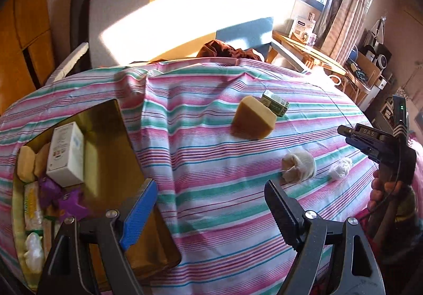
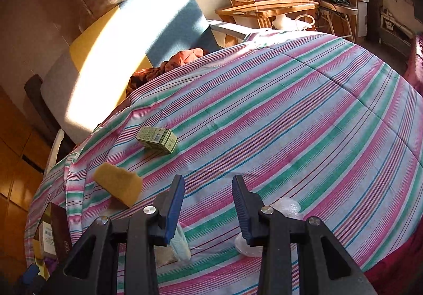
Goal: Organize objects
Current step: 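Move the left gripper toward a yellow sponge while the right moves toward the small green box, then grasp the yellow sponge with the left gripper while the right approaches the small green box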
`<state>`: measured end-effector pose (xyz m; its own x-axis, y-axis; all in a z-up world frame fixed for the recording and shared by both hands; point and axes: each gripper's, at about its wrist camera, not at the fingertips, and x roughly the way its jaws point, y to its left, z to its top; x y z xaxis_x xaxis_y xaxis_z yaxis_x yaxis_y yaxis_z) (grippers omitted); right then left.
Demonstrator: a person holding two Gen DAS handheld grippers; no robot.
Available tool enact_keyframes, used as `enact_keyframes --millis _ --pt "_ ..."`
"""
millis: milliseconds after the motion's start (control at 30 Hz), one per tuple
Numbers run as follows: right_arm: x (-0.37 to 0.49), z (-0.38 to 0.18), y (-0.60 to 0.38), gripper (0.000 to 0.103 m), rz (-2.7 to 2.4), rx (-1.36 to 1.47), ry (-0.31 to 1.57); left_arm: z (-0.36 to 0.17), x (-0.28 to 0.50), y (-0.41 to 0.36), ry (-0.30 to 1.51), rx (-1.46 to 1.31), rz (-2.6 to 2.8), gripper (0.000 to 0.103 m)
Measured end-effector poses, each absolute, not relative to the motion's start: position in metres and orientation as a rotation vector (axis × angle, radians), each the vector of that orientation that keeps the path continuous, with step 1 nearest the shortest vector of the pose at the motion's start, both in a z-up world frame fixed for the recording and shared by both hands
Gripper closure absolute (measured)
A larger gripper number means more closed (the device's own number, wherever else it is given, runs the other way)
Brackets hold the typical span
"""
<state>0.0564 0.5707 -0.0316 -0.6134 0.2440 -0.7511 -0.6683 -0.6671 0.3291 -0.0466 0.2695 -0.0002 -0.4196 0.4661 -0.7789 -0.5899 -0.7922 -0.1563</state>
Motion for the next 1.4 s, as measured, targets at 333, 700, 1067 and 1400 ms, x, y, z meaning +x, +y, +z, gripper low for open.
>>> enact_keyframes --millis 333,700,1067,1400 --pt "0.058 -0.031 0.573 0.065 2.305 -0.928 0.923 -0.03 -0.105 0.366 0.056 -1.371 2.124 0.007" --pt "0.056 -0.035 0.575 0.062 2.347 -0.944 1.047 -0.061 -0.156 0.443 -0.028 -1.538 2.166 0.004" --pt "0.052 -0.039 0.574 0.062 2.354 -0.972 1.067 -0.088 -0.167 0.46 0.07 -1.514 2.167 0.031" --pt "0.051 -0.043 0.575 0.062 2.316 -0.995 1.009 -0.066 -0.085 0.397 0.281 -1.318 2.003 0.037"
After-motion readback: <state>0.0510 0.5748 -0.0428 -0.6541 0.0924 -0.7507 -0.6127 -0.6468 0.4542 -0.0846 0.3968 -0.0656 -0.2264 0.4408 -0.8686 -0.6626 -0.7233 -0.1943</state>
